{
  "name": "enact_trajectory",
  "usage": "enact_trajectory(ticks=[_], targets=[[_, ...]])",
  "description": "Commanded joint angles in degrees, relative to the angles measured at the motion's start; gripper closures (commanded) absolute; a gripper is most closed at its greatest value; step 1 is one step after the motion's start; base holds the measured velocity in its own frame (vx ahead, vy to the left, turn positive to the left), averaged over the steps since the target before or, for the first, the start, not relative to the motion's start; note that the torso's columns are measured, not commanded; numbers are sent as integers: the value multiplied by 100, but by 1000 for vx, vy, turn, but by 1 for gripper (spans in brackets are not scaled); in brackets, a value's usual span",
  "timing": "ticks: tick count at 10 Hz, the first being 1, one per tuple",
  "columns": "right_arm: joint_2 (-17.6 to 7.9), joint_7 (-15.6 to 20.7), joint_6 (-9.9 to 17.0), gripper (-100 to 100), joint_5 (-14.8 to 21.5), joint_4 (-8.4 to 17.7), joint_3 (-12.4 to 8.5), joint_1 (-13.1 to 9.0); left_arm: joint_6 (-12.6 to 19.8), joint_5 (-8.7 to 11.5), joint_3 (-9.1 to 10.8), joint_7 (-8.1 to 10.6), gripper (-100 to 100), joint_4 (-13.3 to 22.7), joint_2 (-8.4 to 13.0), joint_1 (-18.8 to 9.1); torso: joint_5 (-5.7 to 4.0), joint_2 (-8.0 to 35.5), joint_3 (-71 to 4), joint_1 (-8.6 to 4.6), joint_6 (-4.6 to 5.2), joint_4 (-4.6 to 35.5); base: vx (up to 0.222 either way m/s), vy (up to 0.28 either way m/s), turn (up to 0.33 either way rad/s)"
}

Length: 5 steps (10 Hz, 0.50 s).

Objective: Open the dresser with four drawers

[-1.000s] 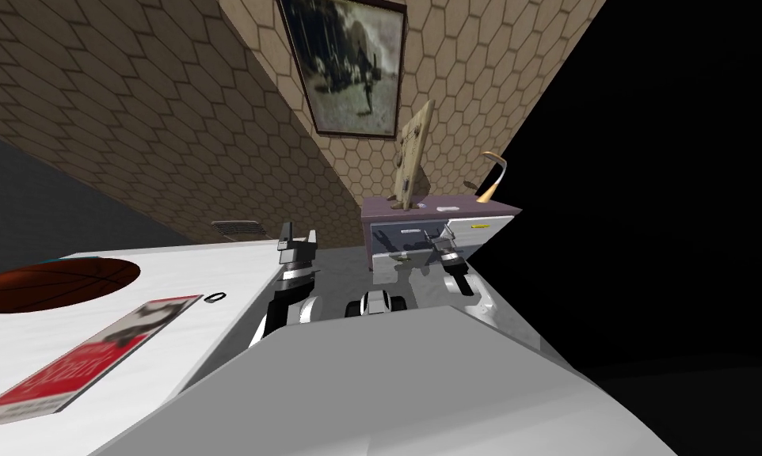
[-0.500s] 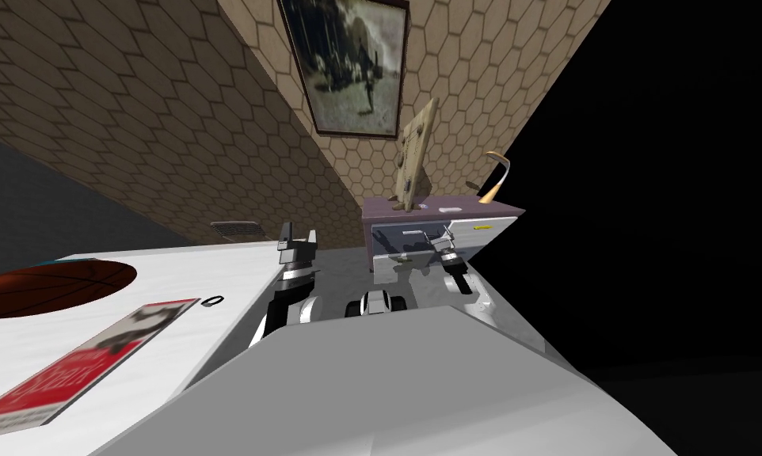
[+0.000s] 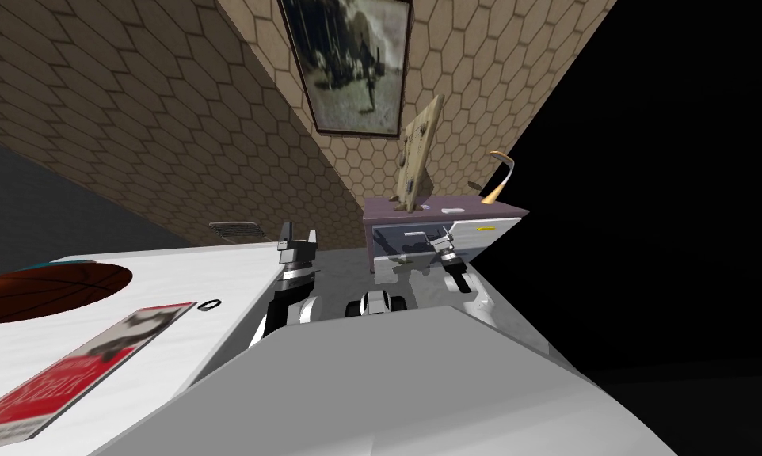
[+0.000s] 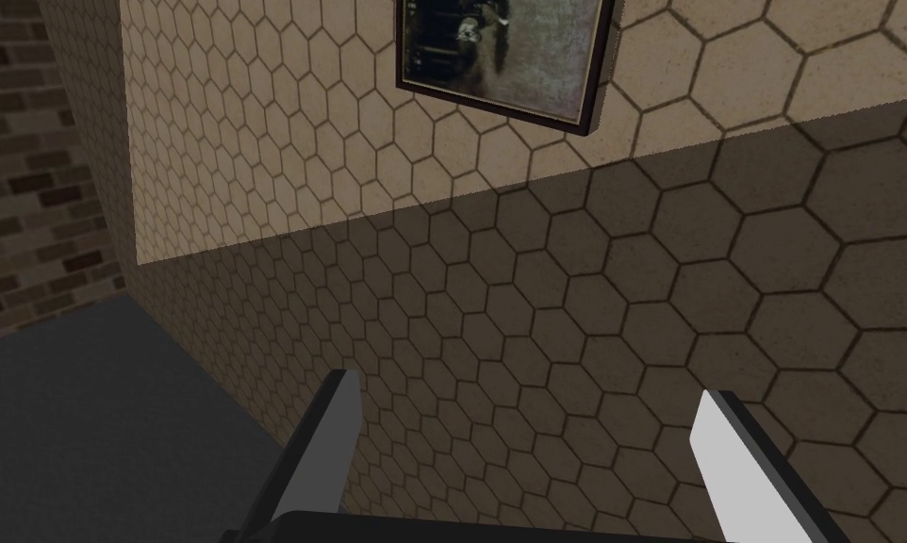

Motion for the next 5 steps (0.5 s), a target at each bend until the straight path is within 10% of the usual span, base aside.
enact_trajectory(ticks=[1, 5], targets=[[-16, 443, -45, -100, 141, 236, -73, -99, 0, 0, 0, 0, 0, 0, 0, 0, -1, -4, -1, 1, 0, -1, 39, 14, 2], [-27, 911, -89, -100, 274, 471, -142, -199, 0, 0, 0, 0, 0, 0, 0, 0, 0, -9, -5, 2, 0, -2, 35, 8, 1]])
